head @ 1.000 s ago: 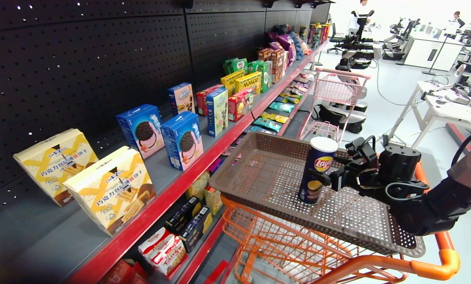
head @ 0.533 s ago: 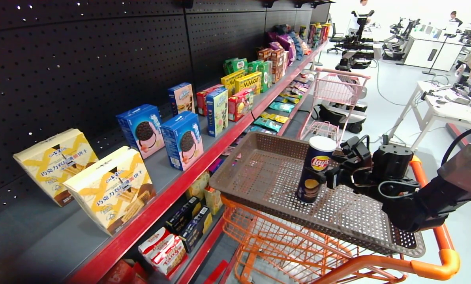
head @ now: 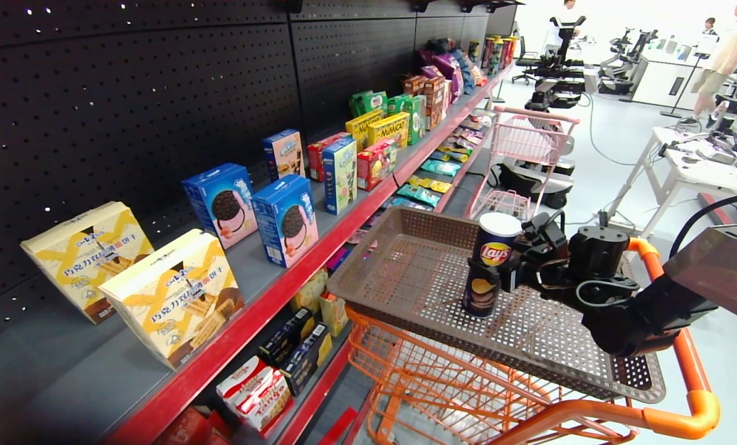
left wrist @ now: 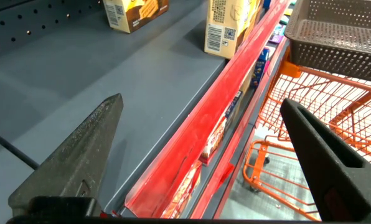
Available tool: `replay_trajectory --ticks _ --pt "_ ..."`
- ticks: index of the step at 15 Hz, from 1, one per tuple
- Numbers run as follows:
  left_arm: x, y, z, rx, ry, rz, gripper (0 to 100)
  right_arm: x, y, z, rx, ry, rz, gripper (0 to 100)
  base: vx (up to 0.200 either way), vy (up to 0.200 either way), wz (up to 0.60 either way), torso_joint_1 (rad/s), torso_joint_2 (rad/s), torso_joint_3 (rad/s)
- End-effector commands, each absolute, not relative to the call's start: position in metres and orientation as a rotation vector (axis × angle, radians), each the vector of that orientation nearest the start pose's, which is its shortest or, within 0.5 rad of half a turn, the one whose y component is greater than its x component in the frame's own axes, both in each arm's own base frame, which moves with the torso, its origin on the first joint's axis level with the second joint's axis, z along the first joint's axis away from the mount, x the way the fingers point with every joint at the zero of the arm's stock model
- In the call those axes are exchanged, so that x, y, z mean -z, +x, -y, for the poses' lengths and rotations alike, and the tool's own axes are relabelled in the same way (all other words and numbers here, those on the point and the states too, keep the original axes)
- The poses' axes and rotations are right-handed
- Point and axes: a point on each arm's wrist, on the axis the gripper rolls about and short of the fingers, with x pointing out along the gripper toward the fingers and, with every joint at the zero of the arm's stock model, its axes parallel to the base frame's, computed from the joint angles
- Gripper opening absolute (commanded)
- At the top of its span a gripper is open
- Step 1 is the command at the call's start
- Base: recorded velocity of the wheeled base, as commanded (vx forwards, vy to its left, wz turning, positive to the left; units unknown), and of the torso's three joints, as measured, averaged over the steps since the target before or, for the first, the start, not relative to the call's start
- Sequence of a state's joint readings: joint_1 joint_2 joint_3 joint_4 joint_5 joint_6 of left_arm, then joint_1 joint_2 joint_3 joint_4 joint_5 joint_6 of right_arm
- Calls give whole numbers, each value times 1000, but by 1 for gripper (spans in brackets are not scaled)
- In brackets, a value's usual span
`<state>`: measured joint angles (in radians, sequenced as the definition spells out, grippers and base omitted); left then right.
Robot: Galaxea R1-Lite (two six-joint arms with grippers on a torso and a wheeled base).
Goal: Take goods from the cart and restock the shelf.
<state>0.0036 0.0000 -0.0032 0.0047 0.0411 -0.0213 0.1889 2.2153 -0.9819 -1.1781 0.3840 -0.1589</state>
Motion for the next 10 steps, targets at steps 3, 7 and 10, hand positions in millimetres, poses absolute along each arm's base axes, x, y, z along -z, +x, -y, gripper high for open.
replay_trajectory --ticks 3,7,10 --pt "-76 -23 -1 -46 -21 -1 100 -89 408 -87 -581 -148 -8 100 0 0 0 0 0 0" --pt "-76 -23 -1 -46 -21 -1 100 -89 412 -90 -605 -148 3 100 0 0 0 0 0 0" --pt "-76 -23 -1 -45 -21 -1 100 -89 412 -91 -616 -146 2 0 0 0 0 0 0 0"
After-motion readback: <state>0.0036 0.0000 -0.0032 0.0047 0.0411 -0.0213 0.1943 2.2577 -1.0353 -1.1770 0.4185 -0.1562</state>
